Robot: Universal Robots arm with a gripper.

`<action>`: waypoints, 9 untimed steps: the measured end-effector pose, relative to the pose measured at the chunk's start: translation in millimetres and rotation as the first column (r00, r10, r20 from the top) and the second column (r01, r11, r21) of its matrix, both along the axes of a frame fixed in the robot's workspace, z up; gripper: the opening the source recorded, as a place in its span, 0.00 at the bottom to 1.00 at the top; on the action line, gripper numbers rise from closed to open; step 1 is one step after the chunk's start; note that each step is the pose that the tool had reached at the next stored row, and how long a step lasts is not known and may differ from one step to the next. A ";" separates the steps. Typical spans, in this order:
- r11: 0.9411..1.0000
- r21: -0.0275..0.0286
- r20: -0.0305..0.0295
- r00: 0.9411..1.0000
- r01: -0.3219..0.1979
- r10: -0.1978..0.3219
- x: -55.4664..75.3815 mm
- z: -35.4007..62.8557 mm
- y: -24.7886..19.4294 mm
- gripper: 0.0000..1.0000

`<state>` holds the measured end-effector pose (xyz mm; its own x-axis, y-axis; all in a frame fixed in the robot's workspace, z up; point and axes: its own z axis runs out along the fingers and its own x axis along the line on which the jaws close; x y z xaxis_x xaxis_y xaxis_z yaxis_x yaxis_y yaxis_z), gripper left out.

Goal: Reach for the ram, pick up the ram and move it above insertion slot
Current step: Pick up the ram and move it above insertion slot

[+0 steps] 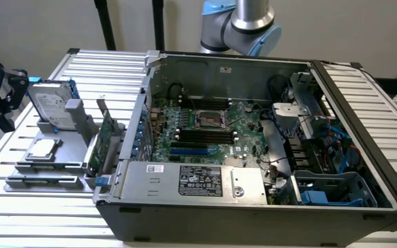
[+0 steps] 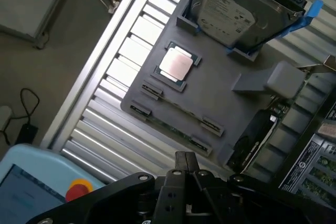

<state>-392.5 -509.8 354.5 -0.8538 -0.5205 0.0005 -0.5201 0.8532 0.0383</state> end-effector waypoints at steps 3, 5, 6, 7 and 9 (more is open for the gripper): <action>0.999 0.000 0.000 0.999 -0.054 0.054 0.0 -1.8 0.0 0.11; 0.996 0.000 0.000 0.996 -0.090 0.090 0.0 -3.1 0.0 0.11; 0.994 0.000 0.000 0.994 -0.109 0.109 0.0 -3.8 0.0 0.11; 0.992 0.000 0.000 0.992 -0.126 0.126 0.0 -4.5 0.0 0.11; 0.987 0.000 0.000 0.987 -0.163 0.163 0.0 -5.8 0.0 0.11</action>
